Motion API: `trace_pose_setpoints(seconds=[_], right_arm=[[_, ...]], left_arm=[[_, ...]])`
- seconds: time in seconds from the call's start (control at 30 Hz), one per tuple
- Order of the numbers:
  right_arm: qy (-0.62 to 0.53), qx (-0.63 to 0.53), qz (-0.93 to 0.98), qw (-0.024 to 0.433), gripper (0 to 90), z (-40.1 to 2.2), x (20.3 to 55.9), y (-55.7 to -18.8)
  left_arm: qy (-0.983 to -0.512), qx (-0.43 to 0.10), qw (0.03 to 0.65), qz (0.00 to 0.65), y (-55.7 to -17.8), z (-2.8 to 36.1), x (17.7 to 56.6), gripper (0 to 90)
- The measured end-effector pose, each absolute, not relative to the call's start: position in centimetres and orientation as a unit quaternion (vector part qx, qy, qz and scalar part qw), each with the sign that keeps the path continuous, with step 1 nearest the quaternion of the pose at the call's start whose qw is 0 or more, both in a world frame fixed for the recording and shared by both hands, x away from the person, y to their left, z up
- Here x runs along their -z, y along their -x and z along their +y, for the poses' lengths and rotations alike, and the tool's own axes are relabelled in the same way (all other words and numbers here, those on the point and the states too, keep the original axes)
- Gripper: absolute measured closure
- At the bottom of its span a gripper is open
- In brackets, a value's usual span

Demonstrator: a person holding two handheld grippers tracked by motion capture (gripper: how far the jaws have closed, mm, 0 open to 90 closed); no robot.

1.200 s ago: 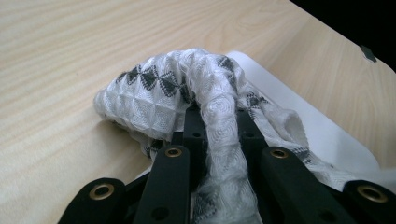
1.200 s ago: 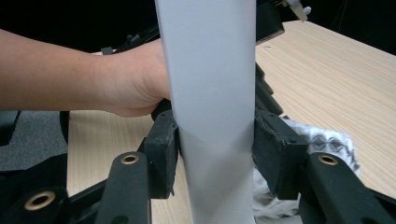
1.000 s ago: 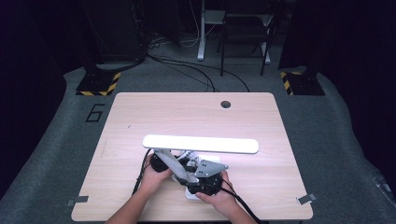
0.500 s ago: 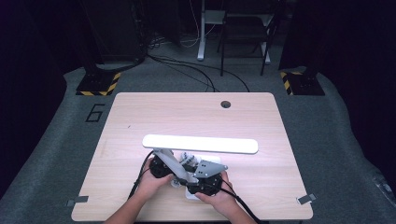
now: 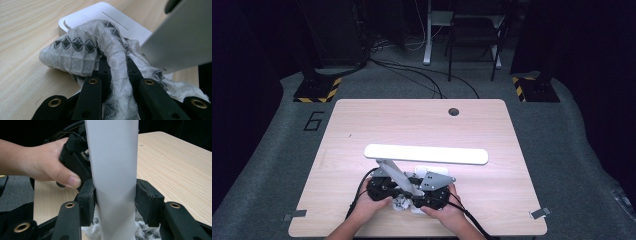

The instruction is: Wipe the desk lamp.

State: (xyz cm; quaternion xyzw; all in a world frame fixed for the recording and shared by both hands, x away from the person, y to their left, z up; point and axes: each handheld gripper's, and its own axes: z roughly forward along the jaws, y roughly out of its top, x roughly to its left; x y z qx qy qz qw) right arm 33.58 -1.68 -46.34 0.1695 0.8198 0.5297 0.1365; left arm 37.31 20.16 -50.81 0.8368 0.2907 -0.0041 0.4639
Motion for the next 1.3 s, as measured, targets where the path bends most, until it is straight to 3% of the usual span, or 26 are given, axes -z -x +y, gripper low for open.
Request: trace_pose_setpoints(seconds=[1.3], right_arm=[[-0.168, -0.532, 0.818, 0.136, 52.4, -1.7, 46.4, -33.6]], left_arm=[[-0.849, 0.021, 0.462, 0.256, -33.2, 20.8, 50.3, 79.0]])
